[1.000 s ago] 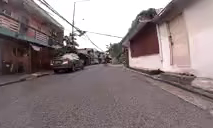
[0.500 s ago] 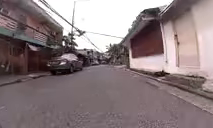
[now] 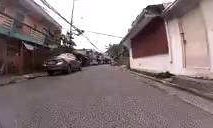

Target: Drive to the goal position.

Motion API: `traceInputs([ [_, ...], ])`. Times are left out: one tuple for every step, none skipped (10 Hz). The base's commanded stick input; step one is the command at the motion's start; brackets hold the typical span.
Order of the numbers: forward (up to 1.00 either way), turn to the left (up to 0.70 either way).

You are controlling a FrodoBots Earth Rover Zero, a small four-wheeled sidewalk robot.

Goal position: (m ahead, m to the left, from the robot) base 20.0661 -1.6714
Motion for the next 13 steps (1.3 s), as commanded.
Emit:
traceInputs([
  [0.70,0.00],
  [0.70,0.00],
  [0.70,0.00],
  [0.70,0.00],
  [0.70,0.00],
  [0.70,0.00],
  [0.70,0.00],
  [0.70,0.00],
  [0.70,0.00],
  [0.70,0.00],
  [0.70,0.00],
  [0.70,0.00],
  [0.70,0.00],
])
